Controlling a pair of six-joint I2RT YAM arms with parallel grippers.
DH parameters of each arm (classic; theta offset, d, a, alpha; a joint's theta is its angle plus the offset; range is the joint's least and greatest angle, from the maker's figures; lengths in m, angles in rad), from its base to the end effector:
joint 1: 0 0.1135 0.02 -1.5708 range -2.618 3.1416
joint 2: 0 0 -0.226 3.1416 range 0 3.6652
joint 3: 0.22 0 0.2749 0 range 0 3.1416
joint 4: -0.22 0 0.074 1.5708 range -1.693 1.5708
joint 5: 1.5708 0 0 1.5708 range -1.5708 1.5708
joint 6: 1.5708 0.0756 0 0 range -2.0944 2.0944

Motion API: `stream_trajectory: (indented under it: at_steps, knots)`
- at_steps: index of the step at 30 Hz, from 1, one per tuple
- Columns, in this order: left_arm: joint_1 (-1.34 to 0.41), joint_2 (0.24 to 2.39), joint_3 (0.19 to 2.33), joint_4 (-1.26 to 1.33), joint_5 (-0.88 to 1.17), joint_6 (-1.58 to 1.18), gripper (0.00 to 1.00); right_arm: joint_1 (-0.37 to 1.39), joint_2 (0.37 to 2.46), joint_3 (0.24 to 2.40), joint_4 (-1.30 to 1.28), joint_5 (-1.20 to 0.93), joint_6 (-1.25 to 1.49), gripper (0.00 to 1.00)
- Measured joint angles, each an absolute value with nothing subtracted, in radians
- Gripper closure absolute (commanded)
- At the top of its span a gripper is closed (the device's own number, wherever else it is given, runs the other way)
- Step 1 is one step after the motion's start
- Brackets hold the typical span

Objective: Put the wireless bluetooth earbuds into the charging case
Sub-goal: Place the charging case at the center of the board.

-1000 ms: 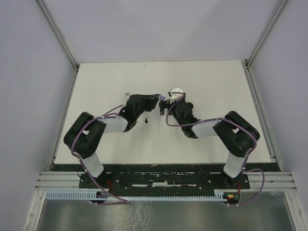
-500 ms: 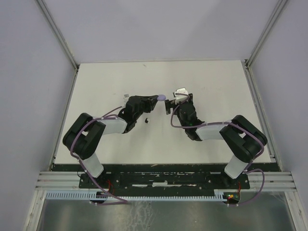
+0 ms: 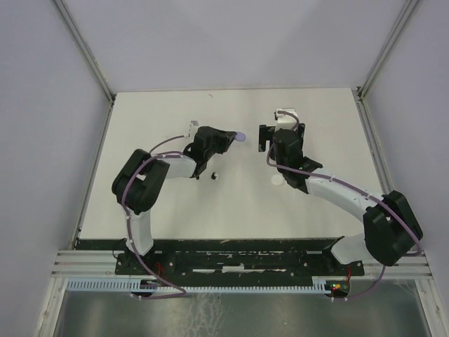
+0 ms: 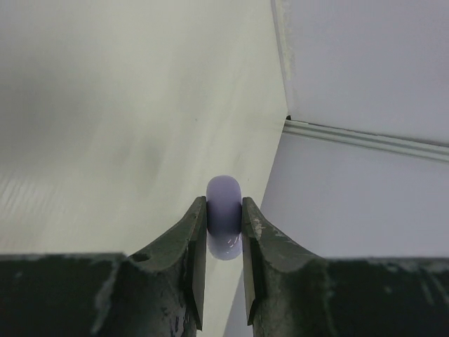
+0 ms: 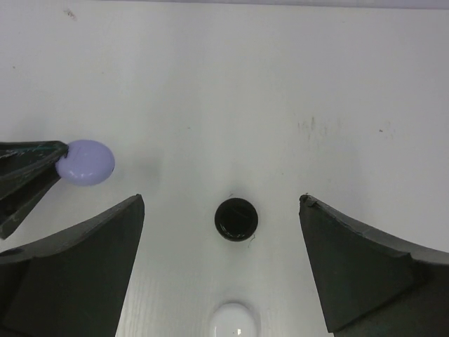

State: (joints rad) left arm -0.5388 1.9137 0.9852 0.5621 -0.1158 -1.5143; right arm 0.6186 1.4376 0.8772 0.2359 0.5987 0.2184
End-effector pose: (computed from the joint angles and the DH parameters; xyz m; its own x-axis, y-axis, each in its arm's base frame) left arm 0.3855 -0.2203 0.0941 -0.4338 -0.8961 -0.0940 -0.2835 0.2348 -0.9298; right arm 0.3330 0.1847 0.2022 -0.2631 0.0324 -0.9642 0.0135 0.9995 0.0299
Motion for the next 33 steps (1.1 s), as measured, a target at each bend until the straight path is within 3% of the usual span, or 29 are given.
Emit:
stream_trajectory:
  at_steps: [5,13,22,33]
  knots:
    - [-0.533,2.008,1.119,0.517,-0.115,-1.379,0.97,0.601,1.391,0.905,0.106,0.585,0.235,0.01]
    - [-0.533,2.124,1.294,0.406,-0.130,-1.196,0.97,0.523,1.495,1.089,-0.187,0.485,0.294,0.00]
    - [-0.520,2.175,1.348,0.383,-0.099,-1.108,0.67,0.451,1.682,1.207,-0.396,0.352,0.349,0.00]
    - [-0.464,2.203,1.335,0.413,-0.016,-1.095,0.51,0.448,1.867,1.295,-0.464,0.303,0.420,0.03]
